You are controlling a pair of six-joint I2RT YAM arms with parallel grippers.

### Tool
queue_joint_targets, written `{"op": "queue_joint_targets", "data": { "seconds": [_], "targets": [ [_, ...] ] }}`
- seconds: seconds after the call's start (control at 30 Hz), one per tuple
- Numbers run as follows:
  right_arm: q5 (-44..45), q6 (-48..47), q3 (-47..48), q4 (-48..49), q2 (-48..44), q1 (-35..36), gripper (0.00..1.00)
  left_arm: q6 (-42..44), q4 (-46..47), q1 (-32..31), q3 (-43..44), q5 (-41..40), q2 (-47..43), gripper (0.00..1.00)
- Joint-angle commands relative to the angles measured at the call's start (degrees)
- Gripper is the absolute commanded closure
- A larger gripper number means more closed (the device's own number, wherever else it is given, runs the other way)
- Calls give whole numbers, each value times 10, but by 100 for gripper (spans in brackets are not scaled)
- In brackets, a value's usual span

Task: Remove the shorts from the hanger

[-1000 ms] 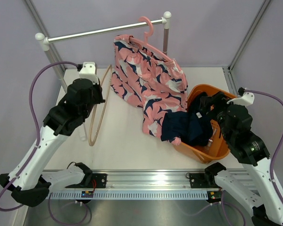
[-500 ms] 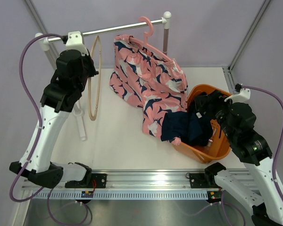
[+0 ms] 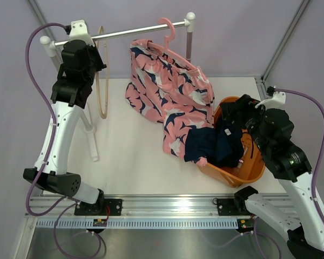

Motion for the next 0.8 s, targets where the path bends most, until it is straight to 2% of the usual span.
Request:
{"op": "queue_joint_targets", "data": {
  "seconds": [0.0,0.23,0.43,0.57,0.63,0.77],
  "targets": [
    [-1,-7,4,23,0,-3,19,16,73,12,29,19,0,100],
    [15,-1,-13,7,-27,-2,19,27,58,28,47,8,28,100],
    [8,-17,4,-4,-11,-3,18,6,-9,31,90,19,83,97],
    [-4,-27,8,-3,-1,-3,17,-28,-17,31,74,25,87,97],
    [-6,-36,10,-4,2,-3,17,-40,-6,31,48,28,73,95],
    [-7,-49,12,-9,2,-3,15,-63,5,31,9,29,41,82]
  ]
}}
